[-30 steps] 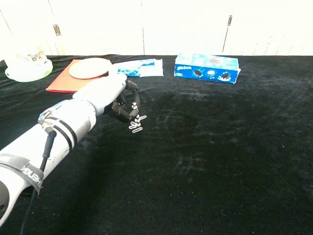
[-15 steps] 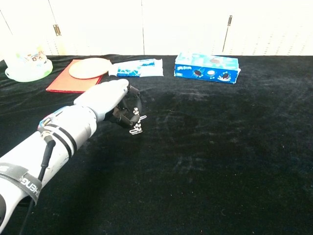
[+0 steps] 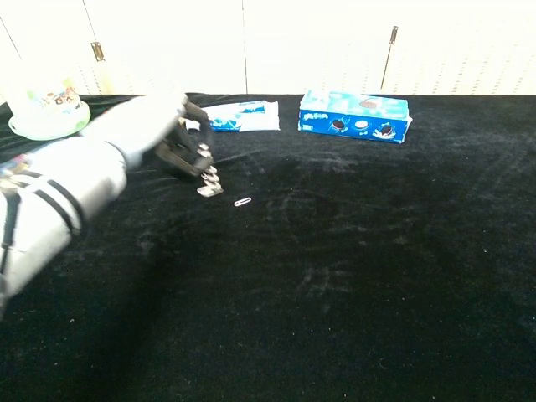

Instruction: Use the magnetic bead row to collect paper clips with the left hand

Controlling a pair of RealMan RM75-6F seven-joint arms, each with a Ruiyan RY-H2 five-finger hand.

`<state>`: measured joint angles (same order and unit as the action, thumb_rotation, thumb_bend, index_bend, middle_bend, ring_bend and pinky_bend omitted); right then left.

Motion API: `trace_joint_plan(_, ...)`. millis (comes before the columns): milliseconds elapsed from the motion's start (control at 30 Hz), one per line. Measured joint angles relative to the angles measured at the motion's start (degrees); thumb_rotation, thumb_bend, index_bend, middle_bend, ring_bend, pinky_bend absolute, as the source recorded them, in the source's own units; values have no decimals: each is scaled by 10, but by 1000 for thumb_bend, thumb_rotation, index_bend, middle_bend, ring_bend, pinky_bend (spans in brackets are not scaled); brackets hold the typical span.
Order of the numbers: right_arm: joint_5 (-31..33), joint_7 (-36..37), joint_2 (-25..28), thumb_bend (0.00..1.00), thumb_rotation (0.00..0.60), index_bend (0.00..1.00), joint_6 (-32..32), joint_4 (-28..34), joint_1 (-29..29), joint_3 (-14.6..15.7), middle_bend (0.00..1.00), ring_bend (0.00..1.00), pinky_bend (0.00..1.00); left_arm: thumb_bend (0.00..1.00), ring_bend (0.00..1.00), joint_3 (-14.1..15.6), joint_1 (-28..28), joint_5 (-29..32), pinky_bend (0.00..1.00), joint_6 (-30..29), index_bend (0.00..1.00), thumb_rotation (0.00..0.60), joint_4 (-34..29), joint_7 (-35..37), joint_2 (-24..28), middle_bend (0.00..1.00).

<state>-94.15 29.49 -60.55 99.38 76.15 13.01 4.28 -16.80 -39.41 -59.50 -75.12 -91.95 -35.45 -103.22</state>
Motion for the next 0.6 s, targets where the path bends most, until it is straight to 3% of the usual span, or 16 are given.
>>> trace_joint_plan(267,-6,-21,-2,104,600,0,0,9,-2,1,0,0,0,564,1000,6,36,-1,1000,-32,802,600,-48,-6,57,1000)
trace_joint_plan(533,-12,-31,-2,103,600,0,-1,15,-4,3,0,0,0,563,1000,12,49,-7,1000,-42,798,600,-60,9,72,1000)
trace_joint_plan(600,-13,-31,-2,103,600,0,0,15,-4,3,0,0,0,542,1000,12,51,-6,1000,-42,712,600,-62,10,74,1000)
